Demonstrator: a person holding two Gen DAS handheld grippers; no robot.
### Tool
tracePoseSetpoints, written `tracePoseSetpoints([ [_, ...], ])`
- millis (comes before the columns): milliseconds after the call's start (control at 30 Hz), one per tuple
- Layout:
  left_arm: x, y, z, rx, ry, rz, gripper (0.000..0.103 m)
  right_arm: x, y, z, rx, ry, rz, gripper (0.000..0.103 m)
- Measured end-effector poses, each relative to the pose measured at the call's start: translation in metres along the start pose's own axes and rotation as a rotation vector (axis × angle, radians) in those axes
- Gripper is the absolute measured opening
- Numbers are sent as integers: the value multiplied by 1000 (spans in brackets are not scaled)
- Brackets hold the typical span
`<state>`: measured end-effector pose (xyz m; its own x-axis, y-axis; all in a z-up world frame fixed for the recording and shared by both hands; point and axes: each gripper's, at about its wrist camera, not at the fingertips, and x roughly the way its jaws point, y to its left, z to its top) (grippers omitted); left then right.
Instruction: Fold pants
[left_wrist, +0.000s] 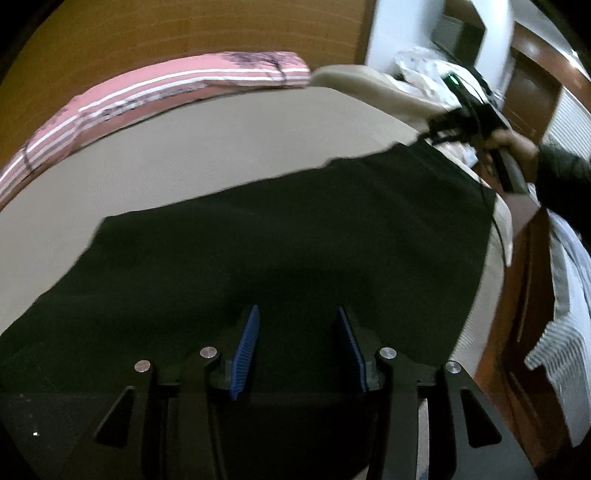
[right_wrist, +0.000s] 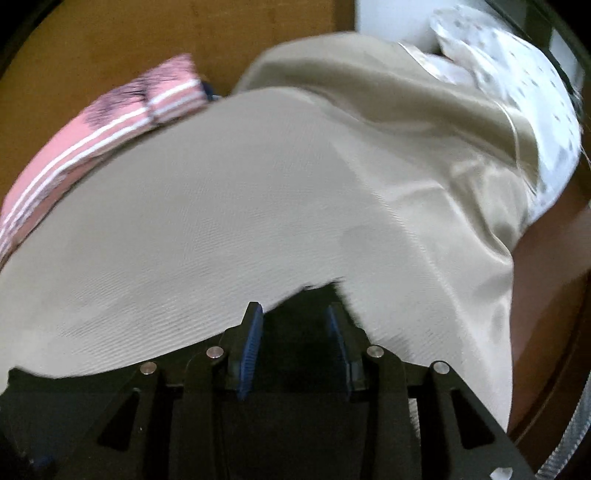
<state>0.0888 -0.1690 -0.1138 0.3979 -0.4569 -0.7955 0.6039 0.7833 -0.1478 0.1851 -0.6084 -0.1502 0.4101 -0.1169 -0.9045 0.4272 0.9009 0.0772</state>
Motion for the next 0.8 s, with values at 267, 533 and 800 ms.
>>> tracePoseSetpoints([
  [267,-3,46,12,-90,-30,109,45,7,0,-5,16,-13,72,12],
  [533,5,98,24,-222,-21,202,45,1,-2,-7,13,-82,-35,2],
  [800,6,105,19,-248,-14,170,45,4,-11,-1,71,-44,-74,11],
])
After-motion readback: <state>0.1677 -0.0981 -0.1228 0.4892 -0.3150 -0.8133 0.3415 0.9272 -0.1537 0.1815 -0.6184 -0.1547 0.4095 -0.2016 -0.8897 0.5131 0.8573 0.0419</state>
